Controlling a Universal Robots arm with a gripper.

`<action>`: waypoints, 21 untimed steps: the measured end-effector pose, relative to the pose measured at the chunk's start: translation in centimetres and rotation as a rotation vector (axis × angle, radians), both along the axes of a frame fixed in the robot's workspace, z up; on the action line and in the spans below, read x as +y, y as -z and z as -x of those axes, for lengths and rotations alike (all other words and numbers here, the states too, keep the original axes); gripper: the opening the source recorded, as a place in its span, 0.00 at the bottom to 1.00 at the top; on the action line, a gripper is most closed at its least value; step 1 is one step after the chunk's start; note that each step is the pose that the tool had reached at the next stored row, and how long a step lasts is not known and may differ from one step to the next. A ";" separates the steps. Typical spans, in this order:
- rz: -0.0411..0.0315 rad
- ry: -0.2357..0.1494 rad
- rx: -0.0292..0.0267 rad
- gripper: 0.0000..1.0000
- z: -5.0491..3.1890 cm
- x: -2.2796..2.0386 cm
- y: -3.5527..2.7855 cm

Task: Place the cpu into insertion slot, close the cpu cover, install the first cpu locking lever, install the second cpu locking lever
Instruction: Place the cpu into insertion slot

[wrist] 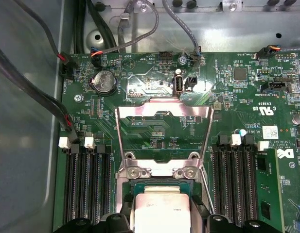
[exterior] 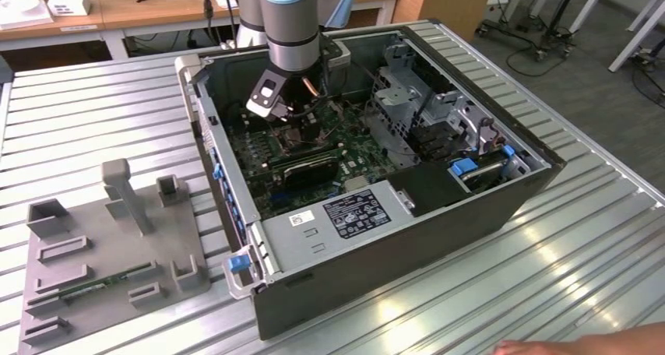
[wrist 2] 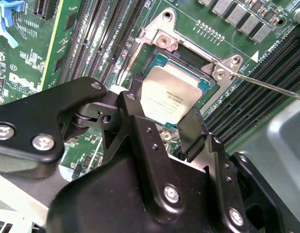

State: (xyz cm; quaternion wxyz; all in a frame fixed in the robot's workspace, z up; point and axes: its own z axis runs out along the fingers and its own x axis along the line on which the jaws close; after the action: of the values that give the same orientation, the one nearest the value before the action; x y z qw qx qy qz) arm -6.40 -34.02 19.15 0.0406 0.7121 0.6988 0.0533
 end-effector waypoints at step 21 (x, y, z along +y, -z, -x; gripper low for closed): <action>0.0000 0.000 0.0000 0.67 0.00 0.00 -1.63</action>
State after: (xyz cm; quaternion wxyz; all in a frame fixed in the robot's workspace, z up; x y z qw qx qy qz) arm -6.40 -34.02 20.78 0.0406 0.7121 0.6988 0.0533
